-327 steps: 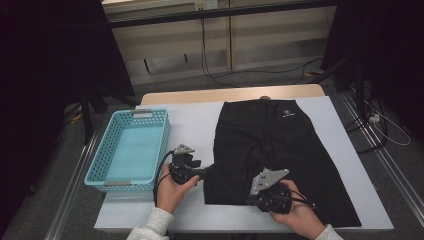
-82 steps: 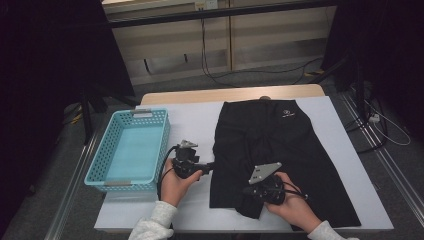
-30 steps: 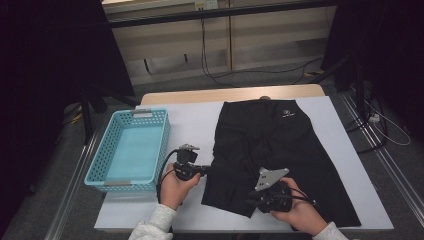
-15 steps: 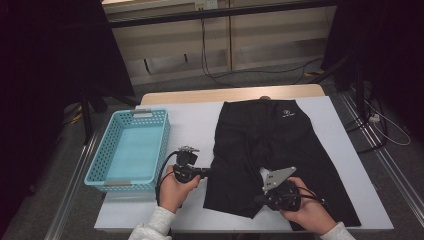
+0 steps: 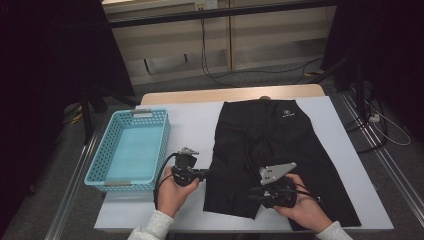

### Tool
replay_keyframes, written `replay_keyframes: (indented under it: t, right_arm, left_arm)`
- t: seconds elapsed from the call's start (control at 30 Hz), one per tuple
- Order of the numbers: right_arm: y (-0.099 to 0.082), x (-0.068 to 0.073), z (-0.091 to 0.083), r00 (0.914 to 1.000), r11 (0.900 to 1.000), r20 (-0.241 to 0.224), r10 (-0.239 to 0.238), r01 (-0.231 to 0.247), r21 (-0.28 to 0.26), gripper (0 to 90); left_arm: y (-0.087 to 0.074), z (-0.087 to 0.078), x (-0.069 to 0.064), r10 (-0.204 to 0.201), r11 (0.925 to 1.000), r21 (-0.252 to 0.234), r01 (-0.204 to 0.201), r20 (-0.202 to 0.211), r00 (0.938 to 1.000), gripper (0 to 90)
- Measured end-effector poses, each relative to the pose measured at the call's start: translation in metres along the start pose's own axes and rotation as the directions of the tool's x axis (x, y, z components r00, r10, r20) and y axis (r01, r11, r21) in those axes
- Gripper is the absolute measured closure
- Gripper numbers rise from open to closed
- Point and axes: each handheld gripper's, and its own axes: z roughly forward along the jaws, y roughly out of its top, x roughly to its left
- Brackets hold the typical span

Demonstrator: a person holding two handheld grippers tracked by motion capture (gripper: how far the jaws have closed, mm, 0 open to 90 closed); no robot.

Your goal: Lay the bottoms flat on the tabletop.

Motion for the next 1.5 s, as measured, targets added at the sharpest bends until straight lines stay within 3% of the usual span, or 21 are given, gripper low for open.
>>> replay_keyframes:
  t: [0.1,0.2,0.33,0.47,0.57,0.63,0.73,0.87,0.93,0.97,1.03,1.1,1.2,1.27,1.33,1.43,1.5]
  right_arm:
    - [0.007,0.004,0.009,1.0,0.999,-0.009,0.003,-0.003,-0.046,67.7]
    - [0.013,0.007,0.017,0.9998,0.9986,-0.018,-0.007,0.006,-0.052,63.2]
    - [0.019,0.012,0.029,0.9993,0.9983,-0.028,-0.027,0.025,-0.053,60.5]
    - [0.023,0.016,0.038,0.9992,0.9979,-0.009,-0.038,0.038,-0.052,57.5]
    - [0.026,0.02,0.041,0.9988,0.9971,-0.022,-0.044,0.043,-0.063,57.0]
    - [0.027,0.023,0.042,0.9978,0.9962,-0.041,-0.052,0.049,-0.072,56.3]
    - [0.027,0.029,0.049,0.9935,0.9942,-0.073,-0.087,0.082,-0.07,50.7]
    - [0.027,0.038,0.057,0.9873,0.9891,-0.063,-0.146,0.144,-0.029,47.1]
    - [0.027,0.042,0.059,0.9848,0.9856,-0.046,-0.167,0.166,-0.031,52.6]
    - [0.027,0.045,0.059,0.9804,0.9811,-0.046,-0.192,0.19,-0.036,60.5]
    - [0.028,0.047,0.059,0.9769,0.9782,-0.054,-0.207,0.205,-0.033,64.8]
    - [0.028,0.045,0.059,0.9811,0.9833,-0.07,-0.181,0.179,-0.034,69.8]
    - [0.028,0.039,0.059,0.9859,0.9903,-0.095,-0.138,0.135,-0.032,87.4]
    - [0.029,0.037,0.059,0.9882,0.9946,-0.114,-0.103,0.101,-0.025,88.4]
    - [0.029,0.038,0.059,0.9873,0.9936,-0.112,-0.113,0.111,-0.019,89.0]
    - [0.028,0.043,0.054,0.9777,0.9924,-0.172,-0.12,0.123,0.006,89.4]
    - [0.026,0.046,0.051,0.9754,0.9916,-0.182,-0.125,0.129,0.012,89.2]
  left_arm:
    - [0.0,0.001,0.002,-0.001,1.0,0.002,0.001,-0.004,1.0,87.1]
    - [-0.001,0.003,0.004,0.002,1.0,-0.001,-0.002,-0.015,0.9999,85.6]
    - [0.0,0.001,0.009,0.003,0.9995,-0.03,-0.005,-0.049,0.9988,72.3]
    - [0.001,0.003,0.014,0.008,0.9979,-0.063,-0.014,-0.097,0.9952,47.7]
    - [0.001,0.005,0.018,0.033,0.9977,-0.054,-0.041,-0.13,0.991,37.5]
    - [0.001,0.007,0.02,0.002,0.998,-0.062,-0.01,-0.13,0.9915,28.4]
    - [0.001,0.008,0.022,0.015,0.9979,-0.059,-0.024,-0.146,0.9891,23.6]
    - [0.002,0.007,0.023,0.02,0.9972,-0.068,-0.031,-0.146,0.989,20.9]
    - [0.002,0.009,0.023,0.015,0.9973,-0.069,-0.025,-0.149,0.9888,20.9]
    - [0.002,0.008,0.023,0.015,0.9973,-0.069,-0.026,-0.149,0.9888,20.9]
    - [0.002,0.009,0.024,0.021,0.9968,-0.073,-0.032,-0.148,0.9888,20.5]
    - [0.002,0.009,0.024,0.017,0.9972,-0.069,-0.027,-0.143,0.9896,20.5]
    - [0.003,0.008,0.024,0.015,0.9967,-0.077,-0.025,-0.14,0.9901,20.2]
    - [0.003,0.008,0.024,0.014,0.9967,-0.078,-0.025,-0.137,0.9905,20.1]
    - [0.004,0.008,0.024,0.004,0.9957,-0.091,-0.016,-0.136,0.9906,20.1]
    - [0.002,0.006,0.024,0.002,0.9962,-0.086,-0.014,-0.135,0.9909,19.4]
    - [0.003,0.007,0.024,-0.001,0.996,-0.089,-0.011,-0.132,0.9912,19.4]
